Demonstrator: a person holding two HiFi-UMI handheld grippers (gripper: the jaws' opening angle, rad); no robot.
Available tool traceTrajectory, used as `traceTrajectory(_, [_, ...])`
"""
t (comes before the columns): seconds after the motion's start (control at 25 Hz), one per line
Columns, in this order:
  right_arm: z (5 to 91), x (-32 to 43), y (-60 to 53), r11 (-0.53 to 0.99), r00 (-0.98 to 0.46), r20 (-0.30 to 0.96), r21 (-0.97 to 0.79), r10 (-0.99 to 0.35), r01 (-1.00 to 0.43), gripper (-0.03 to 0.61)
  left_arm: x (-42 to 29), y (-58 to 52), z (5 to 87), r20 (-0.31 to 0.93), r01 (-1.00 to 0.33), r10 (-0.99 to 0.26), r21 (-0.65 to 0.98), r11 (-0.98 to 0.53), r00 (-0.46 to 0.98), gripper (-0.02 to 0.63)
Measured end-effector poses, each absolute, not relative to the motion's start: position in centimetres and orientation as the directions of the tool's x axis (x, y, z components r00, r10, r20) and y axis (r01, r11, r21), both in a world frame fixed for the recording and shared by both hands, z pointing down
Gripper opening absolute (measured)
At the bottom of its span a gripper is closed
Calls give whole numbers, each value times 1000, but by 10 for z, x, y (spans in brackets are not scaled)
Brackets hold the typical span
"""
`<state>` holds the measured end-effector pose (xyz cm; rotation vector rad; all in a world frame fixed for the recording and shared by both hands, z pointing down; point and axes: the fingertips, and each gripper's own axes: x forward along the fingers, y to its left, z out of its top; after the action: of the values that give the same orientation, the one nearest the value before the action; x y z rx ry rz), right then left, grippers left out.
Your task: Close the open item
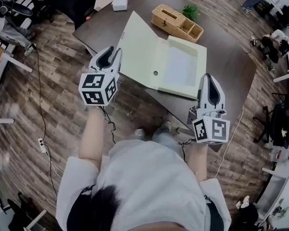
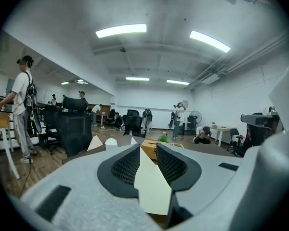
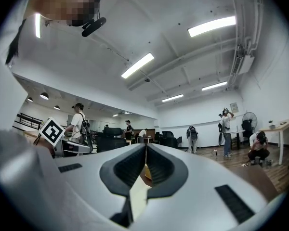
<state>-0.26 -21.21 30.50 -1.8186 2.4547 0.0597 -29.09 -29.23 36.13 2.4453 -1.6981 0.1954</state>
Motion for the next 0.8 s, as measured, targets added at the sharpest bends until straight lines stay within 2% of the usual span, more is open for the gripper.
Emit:
traceTrajectory(0.28, [307, 8, -217, 288, -287, -68, -7, -956, -958, 13, -308, -306, 407, 313, -956, -905, 135, -259, 289, 115])
traceTrajectory(0.68, [309, 18, -225, 297, -297, -46, 12, -954, -955, 14, -305, -309, 444, 383, -950, -877, 220, -219, 291, 121])
traceTrajectory(0.72, [309, 19, -226, 297, -298, -44, 14, -954, -955, 13, -303, -309, 445, 383, -950, -877, 227, -216, 291, 118])
traceTrajectory(0.8, [309, 23, -227, 297, -298, -43, 18, -954, -955, 13, -300, -309, 444, 373, -950, -884, 234, -205, 282, 47])
